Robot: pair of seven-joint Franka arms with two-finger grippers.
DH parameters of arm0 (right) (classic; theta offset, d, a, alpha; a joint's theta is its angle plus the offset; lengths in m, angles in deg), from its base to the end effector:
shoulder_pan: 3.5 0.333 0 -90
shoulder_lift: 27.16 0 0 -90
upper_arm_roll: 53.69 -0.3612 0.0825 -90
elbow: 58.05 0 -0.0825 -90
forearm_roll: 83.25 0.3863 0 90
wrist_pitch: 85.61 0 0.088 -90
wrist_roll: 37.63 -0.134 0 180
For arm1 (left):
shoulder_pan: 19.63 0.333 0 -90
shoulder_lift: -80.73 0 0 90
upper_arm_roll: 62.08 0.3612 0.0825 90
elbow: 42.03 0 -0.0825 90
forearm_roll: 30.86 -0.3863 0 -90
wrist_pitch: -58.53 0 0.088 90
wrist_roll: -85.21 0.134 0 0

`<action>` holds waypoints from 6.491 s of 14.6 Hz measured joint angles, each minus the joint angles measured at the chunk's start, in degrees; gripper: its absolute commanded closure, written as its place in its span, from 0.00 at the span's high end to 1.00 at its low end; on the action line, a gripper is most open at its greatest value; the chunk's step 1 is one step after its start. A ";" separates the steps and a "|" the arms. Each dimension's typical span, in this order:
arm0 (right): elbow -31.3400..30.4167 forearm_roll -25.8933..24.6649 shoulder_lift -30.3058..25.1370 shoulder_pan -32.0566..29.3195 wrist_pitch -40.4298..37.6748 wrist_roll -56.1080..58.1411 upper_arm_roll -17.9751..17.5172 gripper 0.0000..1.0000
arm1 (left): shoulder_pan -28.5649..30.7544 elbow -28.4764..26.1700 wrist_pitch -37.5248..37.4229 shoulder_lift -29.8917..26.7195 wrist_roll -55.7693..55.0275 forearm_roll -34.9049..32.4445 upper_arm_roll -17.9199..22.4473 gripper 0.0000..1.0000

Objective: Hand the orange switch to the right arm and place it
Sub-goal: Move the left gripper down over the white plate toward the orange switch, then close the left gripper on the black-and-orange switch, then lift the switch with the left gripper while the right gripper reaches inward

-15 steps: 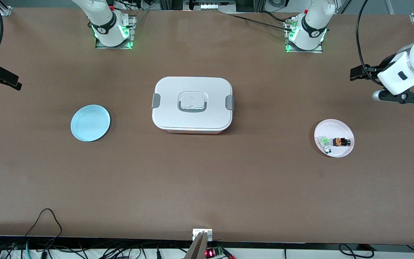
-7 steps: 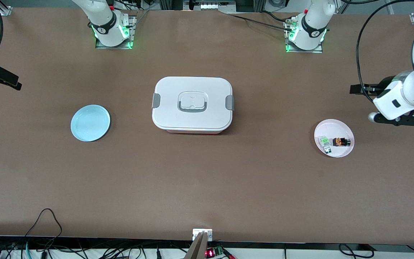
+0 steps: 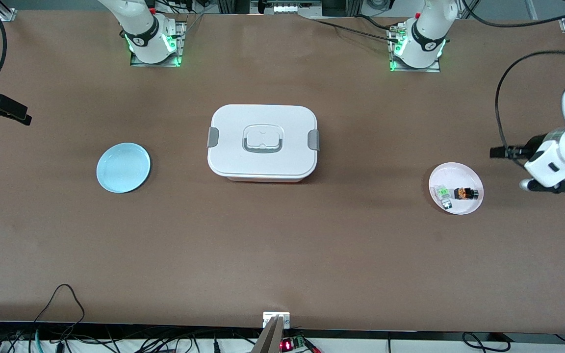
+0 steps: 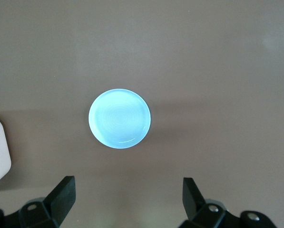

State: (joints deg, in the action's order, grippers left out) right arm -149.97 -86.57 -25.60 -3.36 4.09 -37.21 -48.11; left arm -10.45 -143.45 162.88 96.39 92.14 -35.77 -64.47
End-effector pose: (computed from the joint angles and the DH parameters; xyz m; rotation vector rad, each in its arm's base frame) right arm 0.5587 -0.0603 0.6115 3.0798 -0.1326 -0.1062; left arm 0.6093 0.0836 0.4064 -3.0791 0.0503 0.3531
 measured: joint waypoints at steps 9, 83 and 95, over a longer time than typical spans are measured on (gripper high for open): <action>0.00 0.04 1.76 0.29 -0.04 0.00 -0.50 1.00 | 0.88 -18.30 40.01 4.81 1.12 0.00 -0.13 1.00; -10.42 67.17 15.71 -4.32 -4.97 5.02 -1.98 1.00 | -0.42 7.29 -4.13 9.54 51.56 70.00 -19.56 0.00; -11.71 76.16 15.23 -3.76 2.60 3.32 -14.88 1.00 | -16.06 12.70 14.55 16.50 87.97 92.08 -20.33 0.00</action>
State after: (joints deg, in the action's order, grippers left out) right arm -161.68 -10.41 -10.36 -7.12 6.69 -33.89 -62.99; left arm -26.51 -130.75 177.43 112.90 180.11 56.31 -84.80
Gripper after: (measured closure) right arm 0.000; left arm 0.282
